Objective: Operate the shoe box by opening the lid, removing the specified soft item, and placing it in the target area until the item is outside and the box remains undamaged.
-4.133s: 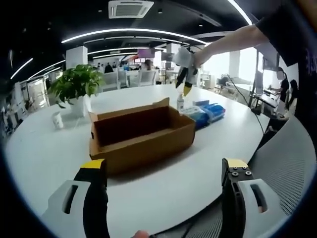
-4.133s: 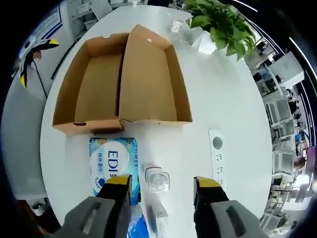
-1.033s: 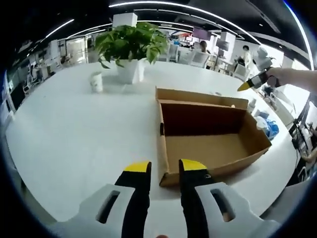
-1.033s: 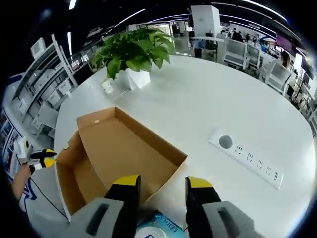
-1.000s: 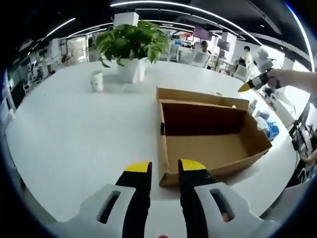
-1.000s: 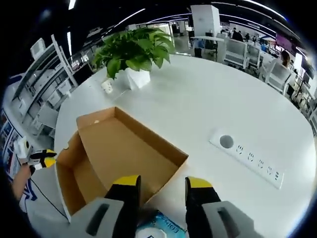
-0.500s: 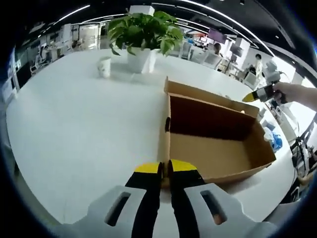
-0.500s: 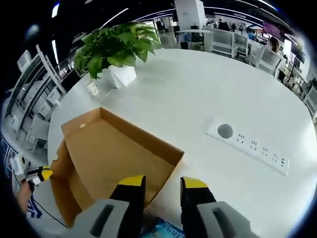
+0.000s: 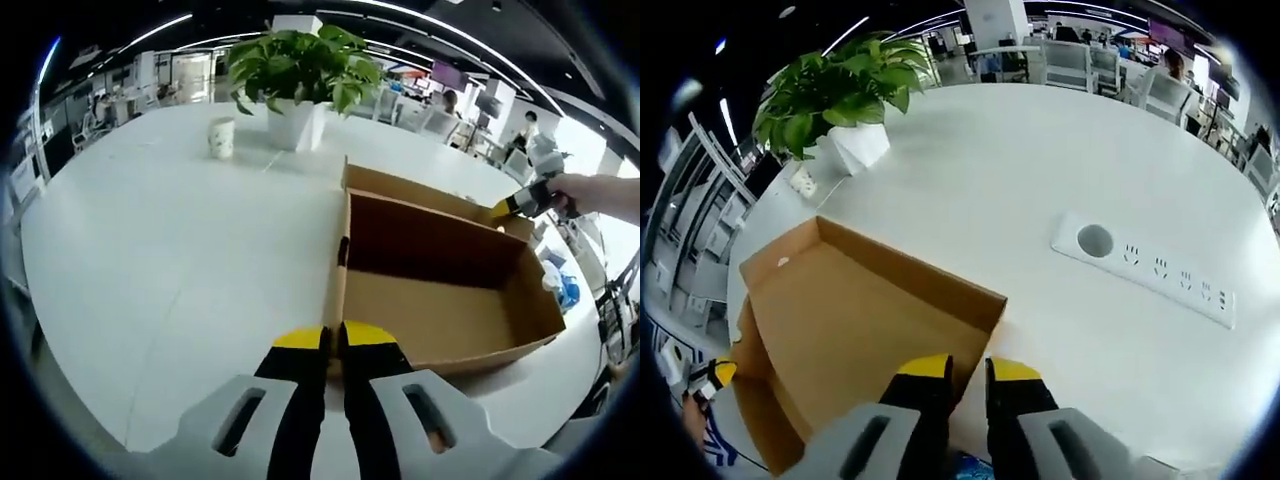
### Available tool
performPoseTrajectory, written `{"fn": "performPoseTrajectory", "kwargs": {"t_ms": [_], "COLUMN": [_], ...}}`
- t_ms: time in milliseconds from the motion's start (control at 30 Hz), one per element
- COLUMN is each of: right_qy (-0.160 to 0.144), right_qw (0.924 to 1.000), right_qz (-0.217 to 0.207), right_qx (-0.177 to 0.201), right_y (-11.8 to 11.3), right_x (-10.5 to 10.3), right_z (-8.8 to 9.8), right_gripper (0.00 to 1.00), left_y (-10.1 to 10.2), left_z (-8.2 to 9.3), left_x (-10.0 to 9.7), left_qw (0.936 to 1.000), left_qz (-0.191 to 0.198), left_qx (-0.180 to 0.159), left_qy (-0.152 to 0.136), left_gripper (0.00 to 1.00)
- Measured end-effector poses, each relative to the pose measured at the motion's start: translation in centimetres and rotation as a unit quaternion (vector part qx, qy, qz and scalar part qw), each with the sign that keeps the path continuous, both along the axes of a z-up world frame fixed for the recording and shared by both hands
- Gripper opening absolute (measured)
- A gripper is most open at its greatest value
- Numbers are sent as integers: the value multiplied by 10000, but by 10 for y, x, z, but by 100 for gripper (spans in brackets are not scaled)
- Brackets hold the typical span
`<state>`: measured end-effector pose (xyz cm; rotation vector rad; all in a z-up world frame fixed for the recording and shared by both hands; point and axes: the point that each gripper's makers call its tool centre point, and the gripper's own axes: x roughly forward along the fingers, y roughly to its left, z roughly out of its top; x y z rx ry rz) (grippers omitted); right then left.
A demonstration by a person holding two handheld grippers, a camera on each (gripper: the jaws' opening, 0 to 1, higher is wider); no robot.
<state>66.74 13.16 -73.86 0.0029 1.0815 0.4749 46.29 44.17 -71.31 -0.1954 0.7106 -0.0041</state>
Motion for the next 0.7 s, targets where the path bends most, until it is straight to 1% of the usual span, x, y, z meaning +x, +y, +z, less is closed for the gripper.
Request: {"fn": "performPoseTrajectory", "kwargs": {"t_ms": [100,300,700], "right_qy": [-72,-231,-844], "right_qw": [9999,9996,9964], "right_qz": [22,-61,-66], "right_qx": [-154,-166,-99], "right_y": [0,-1,3], "right_x": [1,3,8], "right_z": [0,9,42], "right_gripper": [4,2,0], "left_y": [0,0,0], "left_z": [0,0,0], "left_x": [0,-1,-2], "left_qw": [10000,10000,10000], "left_qz": [13,18,29], "left_qx": [-30,-46,-94], "left_qy": [-10,11,17], "left_gripper": [3,3,2]}}
